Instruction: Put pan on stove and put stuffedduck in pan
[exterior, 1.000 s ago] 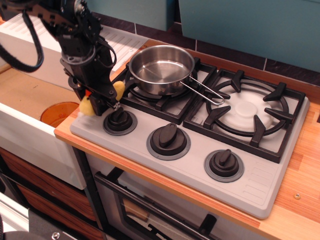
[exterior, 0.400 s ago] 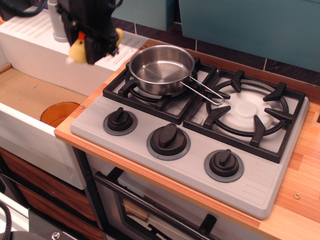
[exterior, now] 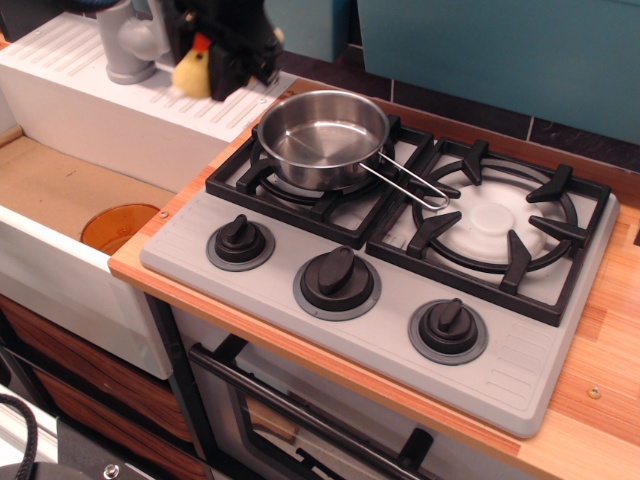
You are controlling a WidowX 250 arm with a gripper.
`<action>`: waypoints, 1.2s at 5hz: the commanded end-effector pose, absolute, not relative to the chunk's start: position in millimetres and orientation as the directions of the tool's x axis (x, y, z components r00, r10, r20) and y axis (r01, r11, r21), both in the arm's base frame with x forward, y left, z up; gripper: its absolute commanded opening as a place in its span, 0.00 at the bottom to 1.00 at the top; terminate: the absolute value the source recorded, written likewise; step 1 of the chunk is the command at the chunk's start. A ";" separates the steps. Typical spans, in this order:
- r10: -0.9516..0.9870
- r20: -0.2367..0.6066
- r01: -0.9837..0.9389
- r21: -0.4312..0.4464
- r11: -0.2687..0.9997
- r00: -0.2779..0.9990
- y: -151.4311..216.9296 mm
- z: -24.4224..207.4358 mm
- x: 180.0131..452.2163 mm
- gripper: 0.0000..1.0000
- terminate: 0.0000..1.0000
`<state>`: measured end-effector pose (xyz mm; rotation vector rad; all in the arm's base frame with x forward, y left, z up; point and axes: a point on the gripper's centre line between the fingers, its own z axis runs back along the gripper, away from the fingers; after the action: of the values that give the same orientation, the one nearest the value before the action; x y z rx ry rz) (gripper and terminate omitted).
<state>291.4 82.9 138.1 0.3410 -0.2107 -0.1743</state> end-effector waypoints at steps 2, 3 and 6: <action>-0.220 0.248 0.127 0.342 0.931 0.943 65.5 136.9 338.6 0.00 0.00; -0.236 0.267 0.135 0.349 0.927 0.934 64.9 135.3 346.2 0.00 0.00; -0.242 0.285 0.139 0.338 0.931 0.927 66.3 134.3 350.3 1.00 0.00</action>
<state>340.8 67.8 118.1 0.3078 -0.2756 -0.2113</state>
